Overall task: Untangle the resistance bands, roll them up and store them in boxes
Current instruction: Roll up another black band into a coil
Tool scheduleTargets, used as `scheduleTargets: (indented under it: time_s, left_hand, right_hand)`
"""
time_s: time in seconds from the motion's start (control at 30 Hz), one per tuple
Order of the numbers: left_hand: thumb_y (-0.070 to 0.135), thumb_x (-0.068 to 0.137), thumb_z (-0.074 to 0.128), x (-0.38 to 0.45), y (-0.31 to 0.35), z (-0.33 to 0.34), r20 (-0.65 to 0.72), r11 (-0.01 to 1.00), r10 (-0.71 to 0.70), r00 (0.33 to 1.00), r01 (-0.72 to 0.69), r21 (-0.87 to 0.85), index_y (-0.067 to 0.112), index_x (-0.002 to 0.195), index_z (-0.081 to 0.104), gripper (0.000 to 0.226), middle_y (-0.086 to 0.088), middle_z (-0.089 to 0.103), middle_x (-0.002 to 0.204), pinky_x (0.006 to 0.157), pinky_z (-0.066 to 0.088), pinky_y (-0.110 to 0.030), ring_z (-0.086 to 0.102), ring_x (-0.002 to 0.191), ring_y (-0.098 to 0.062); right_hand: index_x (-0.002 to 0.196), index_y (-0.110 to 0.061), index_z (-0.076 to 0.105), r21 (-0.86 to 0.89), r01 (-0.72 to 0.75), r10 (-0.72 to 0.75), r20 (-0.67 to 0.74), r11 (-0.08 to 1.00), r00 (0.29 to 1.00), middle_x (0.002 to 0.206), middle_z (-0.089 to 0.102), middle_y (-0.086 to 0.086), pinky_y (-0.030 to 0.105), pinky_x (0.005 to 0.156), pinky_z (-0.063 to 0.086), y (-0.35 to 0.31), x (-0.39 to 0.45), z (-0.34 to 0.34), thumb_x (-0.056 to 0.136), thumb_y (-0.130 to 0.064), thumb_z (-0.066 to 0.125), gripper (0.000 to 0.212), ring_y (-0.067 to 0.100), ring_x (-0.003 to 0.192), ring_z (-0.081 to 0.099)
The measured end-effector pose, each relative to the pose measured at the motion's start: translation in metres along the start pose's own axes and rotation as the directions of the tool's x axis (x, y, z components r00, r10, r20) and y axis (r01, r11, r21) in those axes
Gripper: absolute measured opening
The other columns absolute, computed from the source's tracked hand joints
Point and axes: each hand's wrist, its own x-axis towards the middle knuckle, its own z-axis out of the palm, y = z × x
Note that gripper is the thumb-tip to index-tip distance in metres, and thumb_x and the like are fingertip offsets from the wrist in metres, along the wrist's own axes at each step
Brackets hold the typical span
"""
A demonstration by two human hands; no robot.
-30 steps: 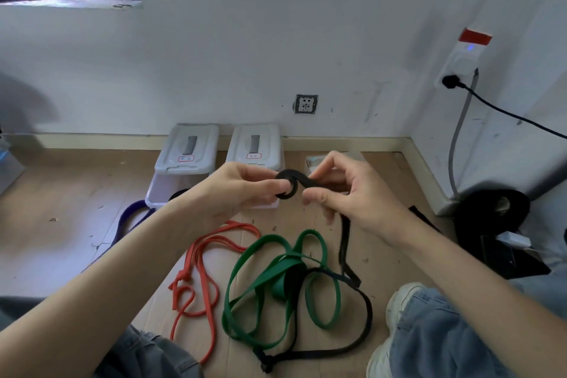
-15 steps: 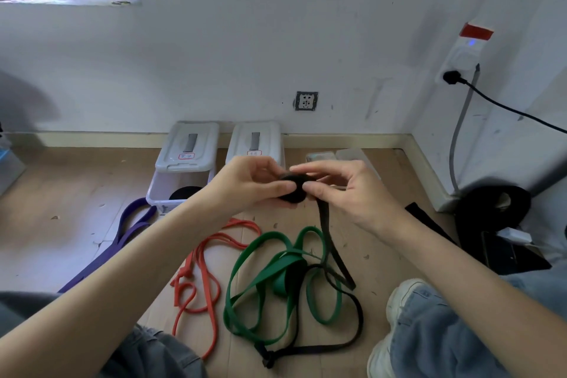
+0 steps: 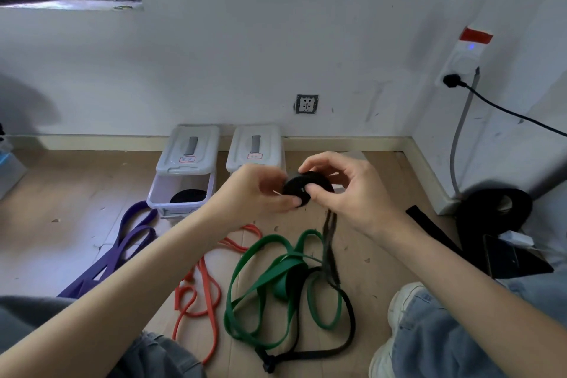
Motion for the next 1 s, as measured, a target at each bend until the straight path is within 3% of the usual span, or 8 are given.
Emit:
scheduleTargets:
  time_s: [0.1, 0.27, 0.4, 0.5, 0.6, 0.67, 0.87, 1.0]
  left_hand:
    - [0.010, 0.078, 0.072, 0.000, -0.002, -0.003, -0.020, 1.000, 0.015, 1.000, -0.015, -0.022, 0.010, 0.093, 0.071, 0.015, -0.004, 0.074, 0.085, 0.078, 0.055, -0.030, 0.069, 0.079, -0.014]
    - [0.021, 0.068, 0.074, -0.001, 0.003, -0.011, -0.039, 0.870, -0.054, 0.998, 0.028, -0.492, 0.012, 0.090, 0.073, 0.023, -0.008, 0.074, 0.090, 0.073, 0.056, -0.022, 0.071, 0.086, -0.022]
    - [0.020, 0.067, 0.072, -0.002, 0.006, -0.003, -0.045, 0.799, -0.083, 0.996, 0.039, -0.601, 0.009, 0.090, 0.072, 0.026, -0.013, 0.074, 0.090, 0.071, 0.056, -0.021, 0.071, 0.086, -0.024]
    - [0.008, 0.077, 0.069, 0.000, 0.004, 0.002, -0.044, 0.883, -0.107, 0.993, 0.074, -0.463, 0.004, 0.097, 0.069, 0.020, -0.011, 0.074, 0.089, 0.072, 0.057, -0.023, 0.071, 0.083, -0.020]
    - [0.008, 0.078, 0.071, 0.001, 0.001, -0.001, -0.013, 0.997, -0.054, 0.998, 0.053, -0.049, 0.010, 0.097, 0.072, 0.019, -0.005, 0.074, 0.087, 0.078, 0.054, -0.026, 0.069, 0.082, -0.015]
    - [0.010, 0.076, 0.074, 0.000, 0.000, -0.002, -0.019, 0.999, -0.033, 0.999, 0.032, -0.022, 0.013, 0.093, 0.073, 0.017, -0.002, 0.074, 0.082, 0.075, 0.055, -0.025, 0.069, 0.075, -0.012]
    - [0.021, 0.060, 0.076, 0.000, 0.004, -0.019, -0.141, 0.846, -0.122, 0.983, 0.028, -0.533, 0.019, 0.074, 0.076, 0.014, -0.006, 0.075, 0.084, 0.067, 0.054, -0.016, 0.072, 0.080, -0.017]
    - [0.023, 0.056, 0.076, 0.000, 0.003, -0.013, -0.086, 0.755, -0.156, 0.984, 0.063, -0.652, 0.010, 0.085, 0.074, 0.032, -0.014, 0.073, 0.092, 0.076, 0.057, -0.023, 0.071, 0.088, -0.023]
  right_hand:
    - [0.093, -0.031, 0.067, 0.050, -0.009, 0.007, 0.042, 0.999, 0.999, 0.092, 0.069, -0.010, 0.018, 0.082, 0.050, -0.003, 0.002, -0.003, 0.081, -0.004, 0.069, 0.029, 0.003, 0.088, 0.063]
    - [0.090, -0.019, 0.062, 0.248, -0.082, 0.091, -0.027, 0.965, 0.995, 0.090, 0.072, 0.001, 0.026, 0.082, 0.055, -0.002, 0.004, -0.007, 0.077, -0.010, 0.072, 0.019, 0.011, 0.086, 0.069]
    - [0.085, -0.023, 0.060, 0.278, -0.082, 0.096, -0.039, 0.957, 0.995, 0.084, 0.072, -0.005, 0.020, 0.077, 0.054, 0.000, 0.003, 0.001, 0.073, -0.013, 0.075, 0.021, 0.007, 0.083, 0.069]
    - [0.082, -0.028, 0.057, 0.134, -0.047, 0.055, -0.058, 0.990, 0.997, 0.077, 0.067, -0.008, 0.016, 0.072, 0.052, 0.003, 0.000, 0.003, 0.075, -0.010, 0.076, 0.028, 0.006, 0.076, 0.066]
    - [0.091, -0.032, 0.062, -0.100, 0.050, -0.047, 0.035, 0.994, 0.998, 0.088, 0.066, -0.006, 0.011, 0.080, 0.044, 0.002, -0.001, 0.004, 0.080, -0.007, 0.069, 0.028, 0.009, 0.088, 0.061]
    - [0.099, -0.029, 0.066, -0.093, 0.066, -0.060, 0.071, 0.993, 0.996, 0.096, 0.066, -0.003, 0.015, 0.086, 0.044, 0.000, 0.000, 0.003, 0.083, -0.005, 0.065, 0.029, 0.011, 0.095, 0.058]
    - [0.093, -0.020, 0.058, 0.263, -0.094, 0.098, -0.003, 0.960, 0.995, 0.089, 0.072, 0.003, 0.024, 0.081, 0.055, -0.005, 0.004, -0.008, 0.077, -0.007, 0.072, 0.025, 0.011, 0.085, 0.069]
    - [0.089, -0.016, 0.057, 0.295, -0.087, 0.089, 0.006, 0.952, 0.996, 0.089, 0.073, 0.001, 0.021, 0.079, 0.054, -0.004, 0.000, 0.001, 0.075, -0.006, 0.074, 0.024, 0.010, 0.085, 0.070]
